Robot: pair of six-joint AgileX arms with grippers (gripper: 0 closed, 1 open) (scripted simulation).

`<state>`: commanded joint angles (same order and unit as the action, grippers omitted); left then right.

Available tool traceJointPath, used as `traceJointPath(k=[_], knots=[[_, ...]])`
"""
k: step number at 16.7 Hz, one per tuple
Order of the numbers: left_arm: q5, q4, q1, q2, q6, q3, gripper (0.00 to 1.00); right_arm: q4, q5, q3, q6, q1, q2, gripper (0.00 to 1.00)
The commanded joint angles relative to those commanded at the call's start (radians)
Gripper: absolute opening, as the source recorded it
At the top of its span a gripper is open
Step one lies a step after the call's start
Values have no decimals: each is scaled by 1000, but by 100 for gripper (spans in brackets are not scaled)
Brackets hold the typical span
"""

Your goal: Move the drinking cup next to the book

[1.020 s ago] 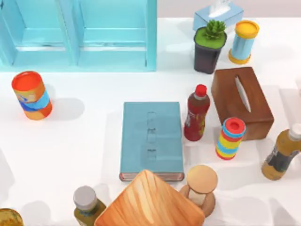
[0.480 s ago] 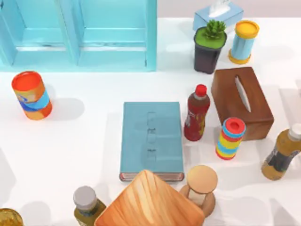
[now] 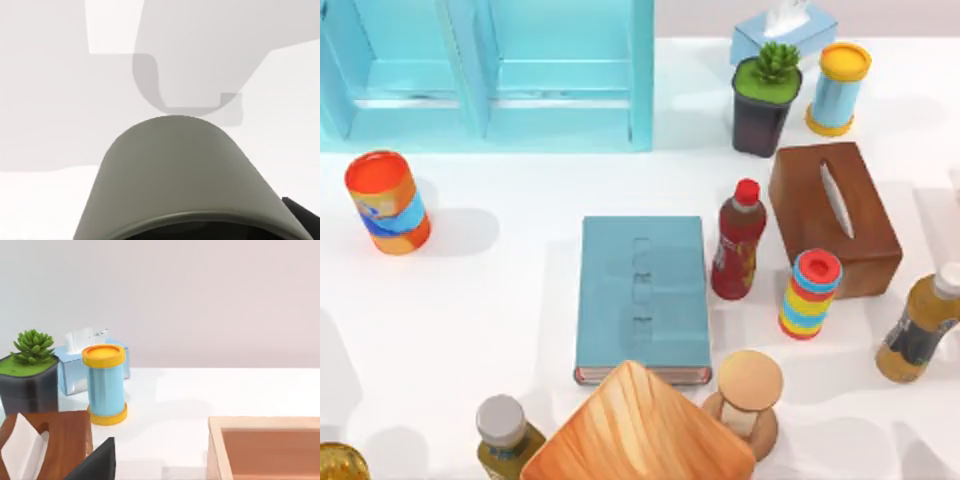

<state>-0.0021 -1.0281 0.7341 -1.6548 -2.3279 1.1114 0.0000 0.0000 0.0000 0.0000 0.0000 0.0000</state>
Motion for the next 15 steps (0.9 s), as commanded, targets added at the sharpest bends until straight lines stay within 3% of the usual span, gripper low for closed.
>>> traceJointPath(k=[4, 7, 11, 15], knots=[[1, -1, -13, -8, 25, 7, 0, 0, 0, 0, 0, 0, 0, 100], [3, -14, -71, -24, 137, 45, 0, 0, 0, 0, 0, 0, 0, 100], [2, -50, -207, -64, 419, 122, 0, 0, 0, 0, 0, 0, 0, 100], [7, -105, -391, -117, 796, 196, 0, 0, 0, 0, 0, 0, 0, 100]])
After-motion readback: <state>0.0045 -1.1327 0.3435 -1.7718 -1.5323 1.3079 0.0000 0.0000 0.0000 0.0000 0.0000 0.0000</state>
